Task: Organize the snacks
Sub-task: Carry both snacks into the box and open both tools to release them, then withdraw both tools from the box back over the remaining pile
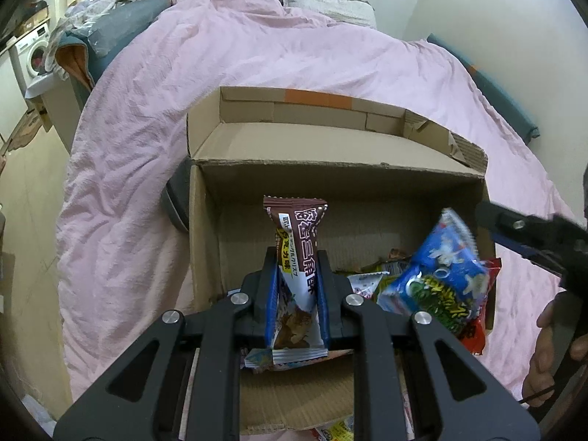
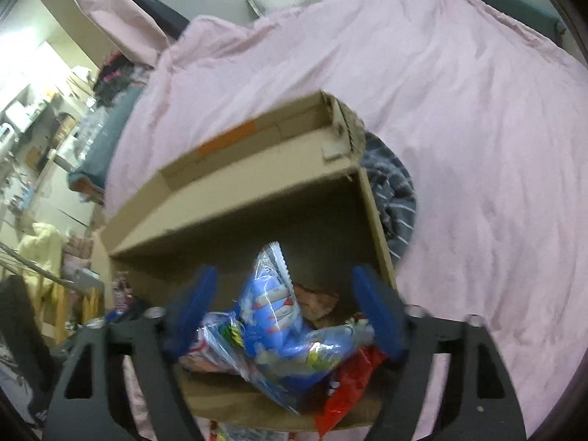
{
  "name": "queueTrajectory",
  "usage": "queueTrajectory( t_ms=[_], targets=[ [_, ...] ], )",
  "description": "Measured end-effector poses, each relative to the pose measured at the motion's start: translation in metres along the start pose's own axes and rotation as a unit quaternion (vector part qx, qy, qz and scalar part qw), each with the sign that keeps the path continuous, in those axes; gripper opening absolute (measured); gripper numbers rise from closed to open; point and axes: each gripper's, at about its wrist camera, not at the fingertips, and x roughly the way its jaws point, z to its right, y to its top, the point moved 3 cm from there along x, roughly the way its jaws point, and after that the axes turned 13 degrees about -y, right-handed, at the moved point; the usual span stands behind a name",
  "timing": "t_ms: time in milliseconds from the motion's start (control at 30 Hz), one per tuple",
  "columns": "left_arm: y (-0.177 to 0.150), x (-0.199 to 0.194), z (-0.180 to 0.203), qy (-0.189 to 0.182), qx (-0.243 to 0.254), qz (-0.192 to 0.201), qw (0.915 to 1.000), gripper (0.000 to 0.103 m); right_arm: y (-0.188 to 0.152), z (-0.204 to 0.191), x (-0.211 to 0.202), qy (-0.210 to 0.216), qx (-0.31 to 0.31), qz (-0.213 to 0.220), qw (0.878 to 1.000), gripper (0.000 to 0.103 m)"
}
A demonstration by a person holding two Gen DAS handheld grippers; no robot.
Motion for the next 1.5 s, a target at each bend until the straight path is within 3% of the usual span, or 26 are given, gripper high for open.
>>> queueTrajectory(
  t_ms=[100, 700, 767, 833, 900, 967, 1200, 1400, 1500],
  targets=[
    [-0.001, 0.001, 0.001, 0.0, 0.001, 0.0, 1.0, 0.015, 0.001, -0.001, -0.007, 0.002, -0.005, 0.013, 1.0, 0.089],
    [-0.004, -0.007, 0.003, 0.004, 0.008, 0.007, 0.9999, 0.018, -0.008, -0.008, -0.006, 0.014, -0.008, -0.003, 1.0, 0.089],
    [-0.004, -0.008, 0.004, 0.011, 0.01, 0.009, 0.9998, 0.031, -0.01, -0.01, -0.007, 0.014, -0.014, -0.002, 1.0, 0.089],
    [-0.003, -0.014, 0.003, 0.019, 0.005, 0.02, 0.9996, 0.064, -0.012, -0.012, -0.009, 0.012, -0.018, -0.001, 1.0, 0.089],
    [-0.003, -0.02, 0.003, 0.013, -0.001, 0.036, 0.9993, 0.078, -0.013, -0.013, -0.01, 0.012, -0.021, 0.0, 1.0, 0.089],
    [-0.002, -0.024, 0.004, 0.011, -0.002, 0.042, 0.9991, 0.083, -0.014, -0.013, -0.012, 0.013, -0.022, 0.002, 1.0, 0.089],
    [-0.007, -0.037, 0.006, 0.005, 0.004, 0.051, 0.9987, 0.083, -0.026, -0.013, -0.026, 0.022, -0.018, 0.003, 1.0, 0.09],
    [-0.017, -0.07, 0.014, 0.01, 0.016, 0.083, 0.9964, 0.083, -0.051, -0.018, -0.048, 0.018, -0.043, 0.002, 0.999, 0.089],
    [-0.02, -0.085, 0.017, 0.007, 0.018, 0.094, 0.9954, 0.094, -0.064, -0.015, -0.061, 0.013, -0.042, 0.002, 0.999, 0.089]
  ],
)
